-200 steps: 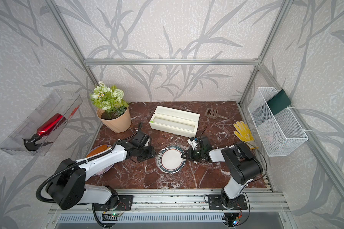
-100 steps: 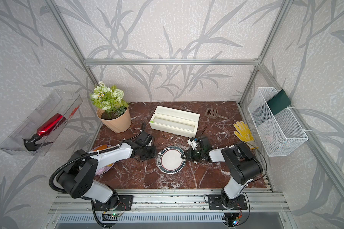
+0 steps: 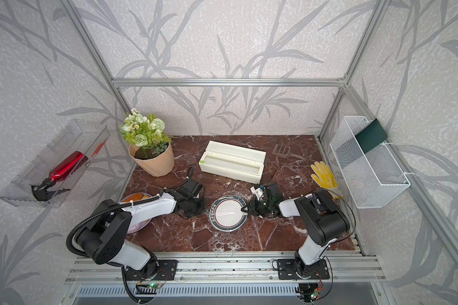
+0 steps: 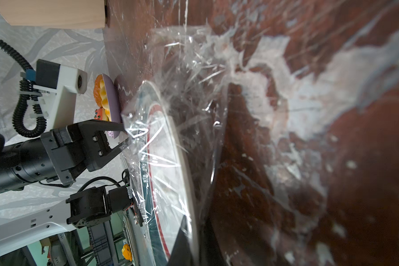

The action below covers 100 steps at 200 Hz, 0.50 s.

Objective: Wrap the plate with plastic wrap
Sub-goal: Pick up the plate at the center of the board.

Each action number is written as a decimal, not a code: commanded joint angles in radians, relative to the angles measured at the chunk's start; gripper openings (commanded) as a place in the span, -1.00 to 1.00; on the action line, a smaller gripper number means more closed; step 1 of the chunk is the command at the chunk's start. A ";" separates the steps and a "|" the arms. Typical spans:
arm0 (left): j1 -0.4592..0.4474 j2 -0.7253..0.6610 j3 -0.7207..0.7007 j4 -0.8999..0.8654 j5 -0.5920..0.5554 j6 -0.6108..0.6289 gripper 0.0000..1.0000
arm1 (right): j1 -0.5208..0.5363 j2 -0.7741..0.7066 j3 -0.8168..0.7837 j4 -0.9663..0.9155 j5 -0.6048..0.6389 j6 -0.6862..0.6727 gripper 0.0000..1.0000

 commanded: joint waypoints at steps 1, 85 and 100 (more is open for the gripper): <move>0.000 0.047 -0.032 -0.010 -0.041 -0.015 -1.00 | -0.004 -0.026 -0.020 0.105 -0.066 0.058 -0.98; -0.051 0.079 -0.050 0.126 0.056 -0.089 -1.00 | -0.012 0.030 -0.065 0.419 -0.124 0.257 -0.98; -0.047 0.039 -0.056 0.103 0.035 -0.087 -0.96 | -0.023 0.013 -0.067 0.408 -0.124 0.253 -0.98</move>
